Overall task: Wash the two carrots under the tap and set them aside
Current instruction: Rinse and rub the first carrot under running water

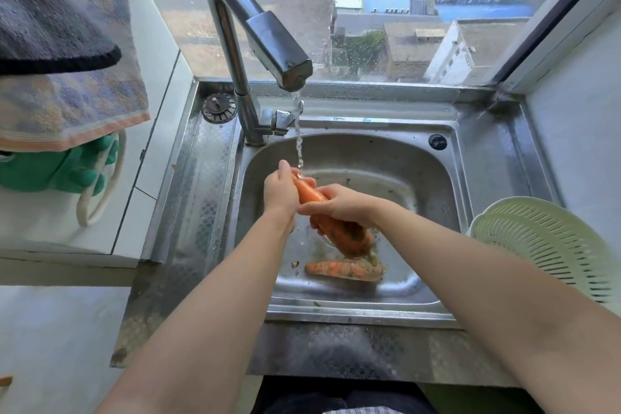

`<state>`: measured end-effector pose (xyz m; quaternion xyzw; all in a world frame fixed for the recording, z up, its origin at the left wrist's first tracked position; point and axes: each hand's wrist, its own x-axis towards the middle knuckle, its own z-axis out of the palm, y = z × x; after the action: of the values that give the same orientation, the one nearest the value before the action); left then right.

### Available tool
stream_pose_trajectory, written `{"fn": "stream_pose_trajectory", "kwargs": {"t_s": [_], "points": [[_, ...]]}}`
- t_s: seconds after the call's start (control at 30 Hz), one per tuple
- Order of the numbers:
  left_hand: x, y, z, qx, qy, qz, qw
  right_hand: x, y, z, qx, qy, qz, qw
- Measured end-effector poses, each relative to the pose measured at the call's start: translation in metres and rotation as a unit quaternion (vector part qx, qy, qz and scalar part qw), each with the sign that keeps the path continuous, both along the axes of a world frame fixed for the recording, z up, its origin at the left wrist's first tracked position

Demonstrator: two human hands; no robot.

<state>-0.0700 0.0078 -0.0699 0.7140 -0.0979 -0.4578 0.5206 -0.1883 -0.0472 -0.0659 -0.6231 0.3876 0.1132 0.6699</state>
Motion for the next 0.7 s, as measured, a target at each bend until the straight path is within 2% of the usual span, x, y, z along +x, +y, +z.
{"fn": "stream_pose_trajectory", "kwargs": {"t_s": [0.07, 0.17, 0.33, 0.37, 0.43, 0.47, 0.5, 0.6, 0.7], "points": [[0.000, -0.004, 0.000, 0.022, -0.003, -0.020, 1.000, -0.003, 0.000, -0.002, -0.027, 0.000, 0.000, 1.000], [-0.008, -0.005, -0.006, 0.045, -0.081, -0.113, 0.989, -0.005, -0.002, -0.005, -0.042, -0.031, -0.058, 0.997], [-0.012, -0.011, -0.005, 0.088, -0.149, -0.053, 0.984, -0.004, -0.007, 0.000, -0.054, -0.021, -0.026, 0.998], [-0.011, -0.011, -0.003, 0.073, -0.120, -0.040, 0.989, -0.004, -0.008, 0.002, -0.041, -0.016, -0.023, 0.999], [-0.013, -0.011, 0.001, -0.016, 0.010, -0.021, 1.000, -0.004, -0.010, 0.003, 0.003, -0.020, -0.044, 0.999], [-0.014, -0.011, 0.002, -0.069, 0.069, -0.017, 0.995, -0.003, -0.010, 0.003, 0.039, -0.030, -0.071, 0.996], [-0.015, -0.009, 0.005, -0.102, 0.092, -0.020, 0.990, -0.003, -0.011, 0.004, 0.080, -0.042, -0.098, 0.991], [-0.011, -0.016, 0.003, -0.067, 0.051, 0.021, 0.996, -0.004, -0.013, 0.001, 0.144, -0.042, -0.090, 0.985], [-0.007, -0.021, 0.002, -0.043, 0.085, 0.112, 0.989, -0.009, -0.014, -0.004, 0.082, 0.004, -0.002, 0.997]]}}
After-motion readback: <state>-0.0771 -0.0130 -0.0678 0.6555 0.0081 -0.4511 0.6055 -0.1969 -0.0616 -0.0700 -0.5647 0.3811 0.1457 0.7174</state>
